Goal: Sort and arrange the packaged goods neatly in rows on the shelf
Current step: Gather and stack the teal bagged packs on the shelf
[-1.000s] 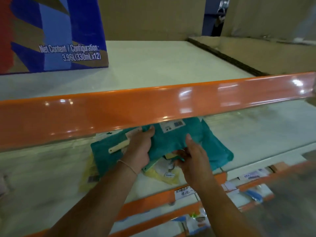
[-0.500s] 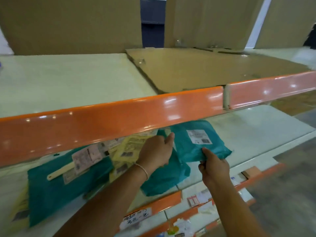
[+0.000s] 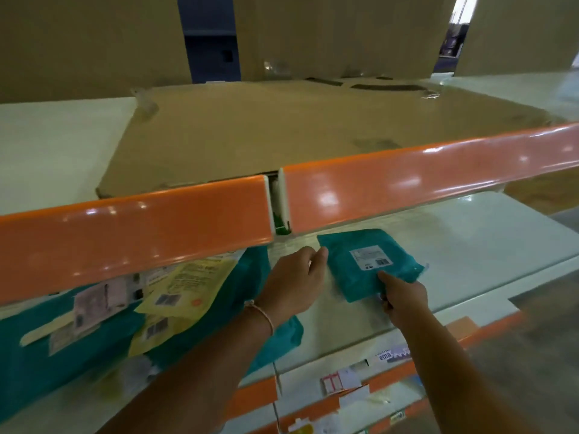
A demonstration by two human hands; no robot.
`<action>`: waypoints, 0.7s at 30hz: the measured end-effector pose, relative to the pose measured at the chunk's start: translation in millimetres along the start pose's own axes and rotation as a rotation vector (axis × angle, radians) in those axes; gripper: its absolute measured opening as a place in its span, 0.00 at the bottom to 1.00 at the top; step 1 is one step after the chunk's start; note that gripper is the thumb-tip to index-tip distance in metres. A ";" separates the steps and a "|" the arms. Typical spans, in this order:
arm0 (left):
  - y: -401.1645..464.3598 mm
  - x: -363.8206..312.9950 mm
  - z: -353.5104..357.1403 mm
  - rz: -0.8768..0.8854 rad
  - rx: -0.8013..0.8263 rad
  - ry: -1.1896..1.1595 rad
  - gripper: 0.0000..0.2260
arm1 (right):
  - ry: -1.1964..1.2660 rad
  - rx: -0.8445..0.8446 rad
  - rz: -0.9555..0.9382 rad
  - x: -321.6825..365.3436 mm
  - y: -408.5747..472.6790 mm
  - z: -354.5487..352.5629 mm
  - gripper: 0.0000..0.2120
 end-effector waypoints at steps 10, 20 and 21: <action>9.9 3.1 36.8 -0.110 0.240 0.025 0.20 | -0.279 -0.126 -0.120 -2.2 9.9 -23.3 0.16; 1.1 -4.7 6.6 -0.095 0.091 -0.008 0.17 | -0.281 0.085 -0.403 28.3 -48.3 25.4 0.22; -0.1 -4.3 -5.9 -0.095 0.043 -0.020 0.17 | -0.294 0.130 -0.435 31.9 -56.2 36.8 0.20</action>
Point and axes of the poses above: each hand's wrist, its own y-axis towards the middle knuckle, its own z-axis out of the palm, x = y × z, the point moved 3 cm from there along y, towards the middle knuckle, and after that the axes turned 7 degrees about -y, right-handed, at the moved point
